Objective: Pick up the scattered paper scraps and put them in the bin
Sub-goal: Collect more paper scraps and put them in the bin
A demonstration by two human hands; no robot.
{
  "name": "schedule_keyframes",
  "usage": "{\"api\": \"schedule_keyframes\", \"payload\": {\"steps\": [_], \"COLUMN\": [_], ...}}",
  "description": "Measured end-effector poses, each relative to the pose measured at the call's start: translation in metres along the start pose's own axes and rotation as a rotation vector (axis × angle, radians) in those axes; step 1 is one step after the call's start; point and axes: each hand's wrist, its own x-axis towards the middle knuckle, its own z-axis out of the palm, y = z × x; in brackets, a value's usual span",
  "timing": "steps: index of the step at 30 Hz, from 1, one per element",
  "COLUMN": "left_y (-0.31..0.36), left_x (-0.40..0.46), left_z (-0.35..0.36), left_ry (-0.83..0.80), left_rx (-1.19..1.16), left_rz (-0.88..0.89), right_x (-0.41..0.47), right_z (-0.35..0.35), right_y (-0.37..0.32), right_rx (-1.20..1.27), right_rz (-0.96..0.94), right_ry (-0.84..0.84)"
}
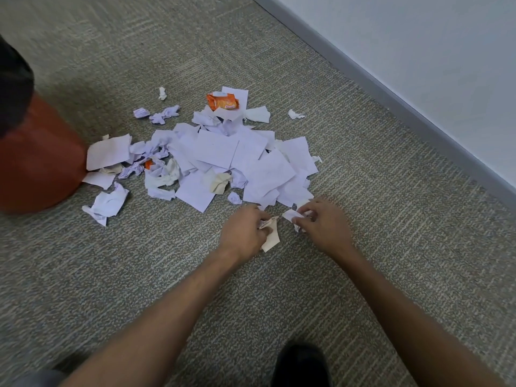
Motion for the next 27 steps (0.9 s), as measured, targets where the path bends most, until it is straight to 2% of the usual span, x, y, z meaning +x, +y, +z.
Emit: {"api": "schedule_keyframes", "payload": {"steps": [5,11,15,21,23,27], "left_y": [-0.009,-0.007,-0.007,-0.021,-0.033,-0.062], "left_x": [-0.006,-0.019,-0.035,-0.067,-0.079,-0.103], "left_z": [-0.018,-0.073,-0.132,-0.254,-0.293,-0.354], "left_ry": [0.052,0.229,0.367,0.694,0.815,1.037], "left_rx": [-0.022,-0.071,-0.065,-0.029,-0.031,-0.079], "left_rz": [-0.003,0.0,0.057,0.094,0.068,-0.094], "right_x": [0.0,0.001,0.01,0.028,0.032,0.034], "right_z": [0.002,-0.023,-0.052,-0.084,-0.086,-0.07], "right_y": [-0.013,-0.07,-0.135,-0.263,-0.31,-0.399], "right_rx": [0.096,0.296,0.387,0.505,0.549,0.555], "right_rz": [-0.02,-0.136,-0.278,-0.444,-0.493,-0.621], "right_ry": [0.045,0.127,0.157,0.085,0.032,-0.069]}}
